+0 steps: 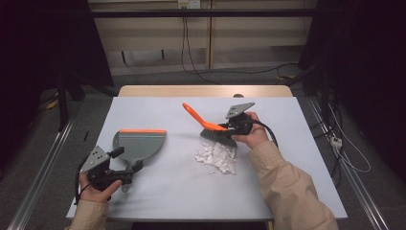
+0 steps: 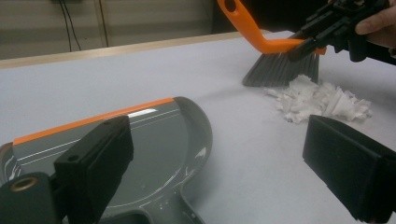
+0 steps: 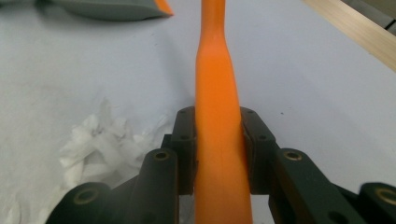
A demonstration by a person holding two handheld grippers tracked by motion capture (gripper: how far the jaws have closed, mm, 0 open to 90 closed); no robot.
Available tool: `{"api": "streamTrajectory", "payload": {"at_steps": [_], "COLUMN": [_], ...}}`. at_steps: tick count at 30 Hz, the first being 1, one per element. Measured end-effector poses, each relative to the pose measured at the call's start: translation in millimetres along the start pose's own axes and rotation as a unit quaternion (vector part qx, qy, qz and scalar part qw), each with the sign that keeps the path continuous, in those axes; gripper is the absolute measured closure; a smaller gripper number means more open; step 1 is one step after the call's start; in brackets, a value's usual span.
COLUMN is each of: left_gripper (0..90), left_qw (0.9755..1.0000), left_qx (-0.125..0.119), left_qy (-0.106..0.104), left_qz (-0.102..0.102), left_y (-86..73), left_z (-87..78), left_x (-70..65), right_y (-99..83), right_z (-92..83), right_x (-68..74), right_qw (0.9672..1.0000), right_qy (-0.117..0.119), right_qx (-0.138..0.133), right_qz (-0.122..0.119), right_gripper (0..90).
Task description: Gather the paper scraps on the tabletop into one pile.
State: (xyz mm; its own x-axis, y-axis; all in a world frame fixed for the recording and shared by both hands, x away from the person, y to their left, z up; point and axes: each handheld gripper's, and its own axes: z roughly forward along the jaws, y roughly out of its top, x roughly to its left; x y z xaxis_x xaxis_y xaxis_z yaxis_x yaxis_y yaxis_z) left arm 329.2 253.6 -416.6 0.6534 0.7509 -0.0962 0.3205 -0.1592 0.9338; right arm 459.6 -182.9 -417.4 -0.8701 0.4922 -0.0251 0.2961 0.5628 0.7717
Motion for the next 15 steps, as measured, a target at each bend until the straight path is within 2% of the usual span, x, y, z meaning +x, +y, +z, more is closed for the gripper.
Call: {"api": "streamTrajectory", "payload": {"at_steps": [5,11,15], "left_gripper": [8.4,8.4,8.4], "left_qw": [1.0000,1.0000,1.0000], "left_qx": [0.001,0.000,0.002], "left_qy": [0.000,-0.002,-0.003], "left_qz": [0.000,0.001,0.001], "left_y": [-0.3,0.7,0.5], "left_z": [-0.1,1.7,2.9], "left_x": [-0.6,-1.7,-2.3], "right_y": [-0.7,-4.2,-3.8], "right_z": [-6.7,-11.3,-12.2], "right_x": [7.9,15.2,19.4], "right_qw": [0.9996,0.9990,0.9989], "right_qy": [0.014,0.036,0.035], "right_qx": [0.009,0.006,0.003], "right_qz": [-0.021,-0.027,-0.032], "right_gripper": [71.2,71.1,71.2]}}
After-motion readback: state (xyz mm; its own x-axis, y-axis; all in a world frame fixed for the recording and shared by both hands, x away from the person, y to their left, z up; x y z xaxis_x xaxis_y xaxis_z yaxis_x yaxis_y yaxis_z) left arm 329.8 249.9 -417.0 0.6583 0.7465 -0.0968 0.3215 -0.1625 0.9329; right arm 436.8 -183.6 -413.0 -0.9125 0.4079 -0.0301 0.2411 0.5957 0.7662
